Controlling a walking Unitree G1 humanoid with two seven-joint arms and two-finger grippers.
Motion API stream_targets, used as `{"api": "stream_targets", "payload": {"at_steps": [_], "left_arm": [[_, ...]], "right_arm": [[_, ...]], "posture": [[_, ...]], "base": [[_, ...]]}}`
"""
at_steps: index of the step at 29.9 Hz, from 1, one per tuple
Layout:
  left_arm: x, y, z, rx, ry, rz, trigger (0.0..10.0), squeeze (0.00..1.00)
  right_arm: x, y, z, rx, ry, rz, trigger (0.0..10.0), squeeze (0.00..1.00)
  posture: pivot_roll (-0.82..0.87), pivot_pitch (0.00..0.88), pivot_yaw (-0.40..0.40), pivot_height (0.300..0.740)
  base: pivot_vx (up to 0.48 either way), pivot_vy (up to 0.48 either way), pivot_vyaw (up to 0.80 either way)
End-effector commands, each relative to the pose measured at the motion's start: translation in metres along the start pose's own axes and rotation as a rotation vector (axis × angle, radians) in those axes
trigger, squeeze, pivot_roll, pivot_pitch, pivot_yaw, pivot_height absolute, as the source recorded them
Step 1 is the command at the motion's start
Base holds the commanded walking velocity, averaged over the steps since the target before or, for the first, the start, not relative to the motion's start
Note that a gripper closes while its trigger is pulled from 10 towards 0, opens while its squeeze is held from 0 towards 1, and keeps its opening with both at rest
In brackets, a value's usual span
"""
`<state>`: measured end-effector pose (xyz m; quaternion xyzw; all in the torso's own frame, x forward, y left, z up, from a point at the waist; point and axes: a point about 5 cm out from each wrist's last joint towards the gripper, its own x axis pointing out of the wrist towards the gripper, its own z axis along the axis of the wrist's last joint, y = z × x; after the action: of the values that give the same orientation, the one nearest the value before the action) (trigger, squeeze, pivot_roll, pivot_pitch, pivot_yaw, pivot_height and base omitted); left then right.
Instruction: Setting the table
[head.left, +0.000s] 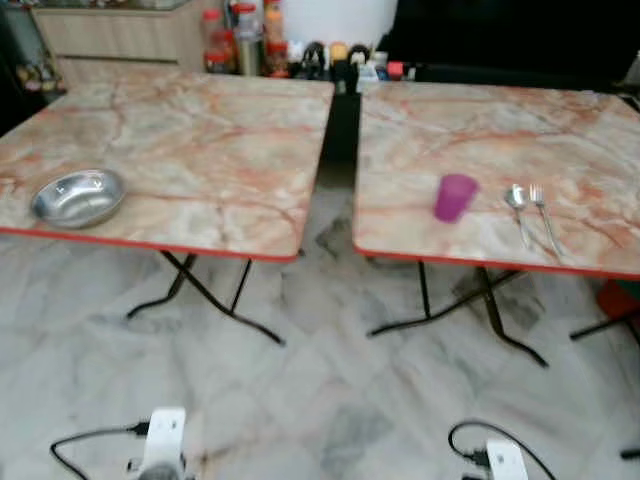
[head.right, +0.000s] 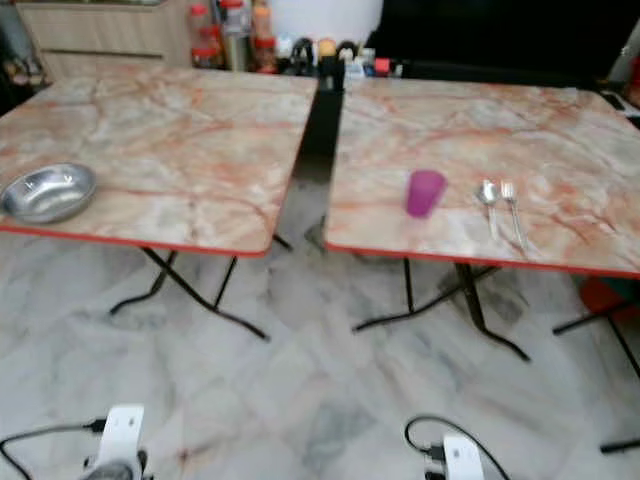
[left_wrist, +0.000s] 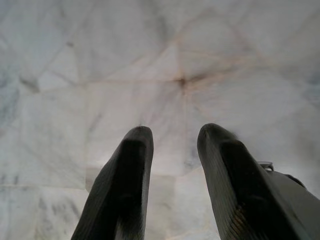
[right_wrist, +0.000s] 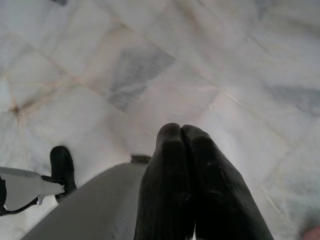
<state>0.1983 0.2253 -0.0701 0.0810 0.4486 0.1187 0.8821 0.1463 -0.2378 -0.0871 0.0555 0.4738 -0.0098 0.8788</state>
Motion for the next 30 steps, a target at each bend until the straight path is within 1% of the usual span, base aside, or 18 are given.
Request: {"api": "stream_targets", "payload": {"at_steps": [1,3,6,8,10,13,15,26,30], "left_arm": [[-0.0004,-0.0045,-0.0010,-0.003,0.007,-0.012,10.0,0.00],[-0.0003,-0.0022,-0.0015,-0.013,0.009,-0.004,10.0,0.00],[-0.0002,-0.0013,-0.0015,-0.012,0.009,-0.004,10.0,0.00],[-0.0002,-0.0008,-0.0016,-0.011,0.009,-0.003,10.0,0.00],[-0.0002,-0.0008,-0.0016,-0.011,0.009,-0.003,10.0,0.00],[-0.0002,-0.0004,-0.0021,-0.013,0.010,-0.002,10.0,0.00],[-0.0004,-0.0009,-0.0027,-0.013,0.011,-0.004,10.0,0.00],[-0.0008,-0.0047,-0.0035,-0.004,0.012,-0.025,10.0,0.00],[-0.0010,-0.0075,-0.0031,0.008,0.007,-0.045,10.0,0.00]], "right_arm": [[-0.0022,-0.0051,-0.0027,0.022,0.000,-0.014,10.0,0.00],[-0.0022,-0.0051,-0.0026,0.019,0.001,-0.013,10.0,0.00],[-0.0022,-0.0054,-0.0011,-0.022,0.000,-0.009,10.0,0.00],[-0.0022,-0.0058,0.0000,-0.033,-0.009,-0.014,10.0,0.00],[-0.0022,-0.0058,0.0000,-0.033,-0.009,-0.014,10.0,0.00],[-0.0024,-0.0056,-0.0028,0.017,0.002,-0.016,10.0,0.00],[-0.0024,-0.0057,-0.0026,0.004,0.003,-0.012,10.0,0.00],[-0.0025,-0.0060,-0.0031,0.016,0.003,-0.019,10.0,0.00],[-0.0025,-0.0063,-0.0040,0.018,0.016,-0.021,10.0,0.00]], "posture": [[-0.01,0.045,-0.008,0.740],[-0.01,0.045,-0.008,0.740],[-0.01,0.040,-0.007,0.740],[-0.01,0.040,-0.007,0.740],[-0.01,0.040,-0.007,0.740],[-0.01,0.030,-0.009,0.740],[-0.01,0.028,-0.009,0.740],[-0.01,0.028,-0.009,0.740],[-0.01,0.036,-0.009,0.740]], "base": [[0.277,-0.390,0.00],[0.281,-0.386,0.00],[0.287,-0.381,0.00],[0.292,-0.379,0.00],[0.292,-0.379,0.00],[0.301,-0.370,0.30],[0.304,-0.368,0.00],[0.303,-0.368,0.00],[0.000,-0.428,-0.15]]}}
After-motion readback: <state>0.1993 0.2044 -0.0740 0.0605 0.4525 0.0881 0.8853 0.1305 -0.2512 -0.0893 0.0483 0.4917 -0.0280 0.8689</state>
